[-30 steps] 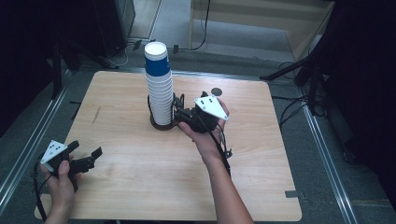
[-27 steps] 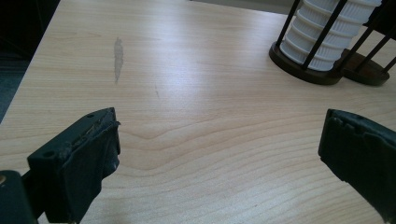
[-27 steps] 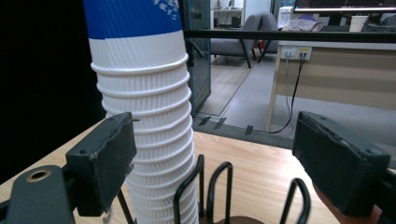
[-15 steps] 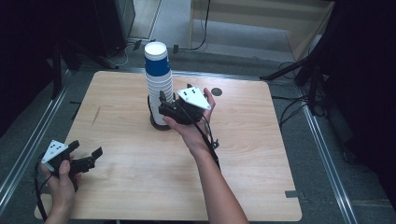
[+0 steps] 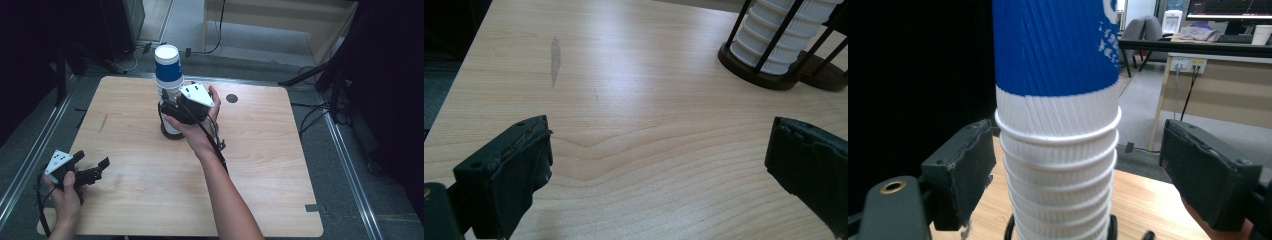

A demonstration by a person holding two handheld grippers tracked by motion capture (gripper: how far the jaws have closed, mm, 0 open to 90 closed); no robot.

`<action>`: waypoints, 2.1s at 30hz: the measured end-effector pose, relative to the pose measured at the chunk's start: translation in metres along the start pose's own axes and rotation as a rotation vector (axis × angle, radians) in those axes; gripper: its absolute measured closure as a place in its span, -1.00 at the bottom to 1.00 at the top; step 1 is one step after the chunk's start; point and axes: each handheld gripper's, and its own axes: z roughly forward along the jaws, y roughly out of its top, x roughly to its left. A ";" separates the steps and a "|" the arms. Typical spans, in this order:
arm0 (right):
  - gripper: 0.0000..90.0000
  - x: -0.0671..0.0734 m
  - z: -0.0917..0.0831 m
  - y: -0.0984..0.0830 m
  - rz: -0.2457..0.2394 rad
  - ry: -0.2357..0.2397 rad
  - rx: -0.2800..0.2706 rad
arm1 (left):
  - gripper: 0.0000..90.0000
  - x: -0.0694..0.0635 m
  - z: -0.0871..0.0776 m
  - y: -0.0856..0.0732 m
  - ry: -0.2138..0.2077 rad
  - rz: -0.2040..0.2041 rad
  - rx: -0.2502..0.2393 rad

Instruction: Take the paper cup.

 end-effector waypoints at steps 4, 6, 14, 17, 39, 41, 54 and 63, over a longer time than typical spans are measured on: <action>-0.67 0.003 0.006 0.002 0.004 0.007 0.001 | -1.00 0.000 0.000 0.000 0.002 0.002 0.001; -0.67 0.006 0.011 0.006 0.007 0.006 0.007 | -1.00 0.000 0.000 0.000 0.005 0.000 0.001; -0.67 0.012 0.021 0.015 -0.004 0.003 -0.005 | -1.00 0.000 0.000 0.000 0.009 0.001 0.004; -0.67 0.015 0.026 0.016 -0.011 -0.005 -0.005 | -1.00 0.000 0.000 0.000 0.010 0.004 0.004; -0.59 0.012 0.052 0.030 0.018 -0.032 0.040 | -1.00 0.000 0.001 0.001 0.008 -0.003 0.004; -0.58 0.012 0.052 0.032 0.024 -0.035 0.044 | -1.00 0.000 0.001 0.001 0.008 -0.004 0.003; -0.57 0.009 0.043 0.050 0.026 -0.031 -0.012 | -1.00 0.000 0.002 0.001 0.008 -0.007 0.001; -0.56 0.010 0.036 0.066 0.023 -0.035 -0.060 | -1.00 0.000 0.002 0.001 0.008 -0.007 0.000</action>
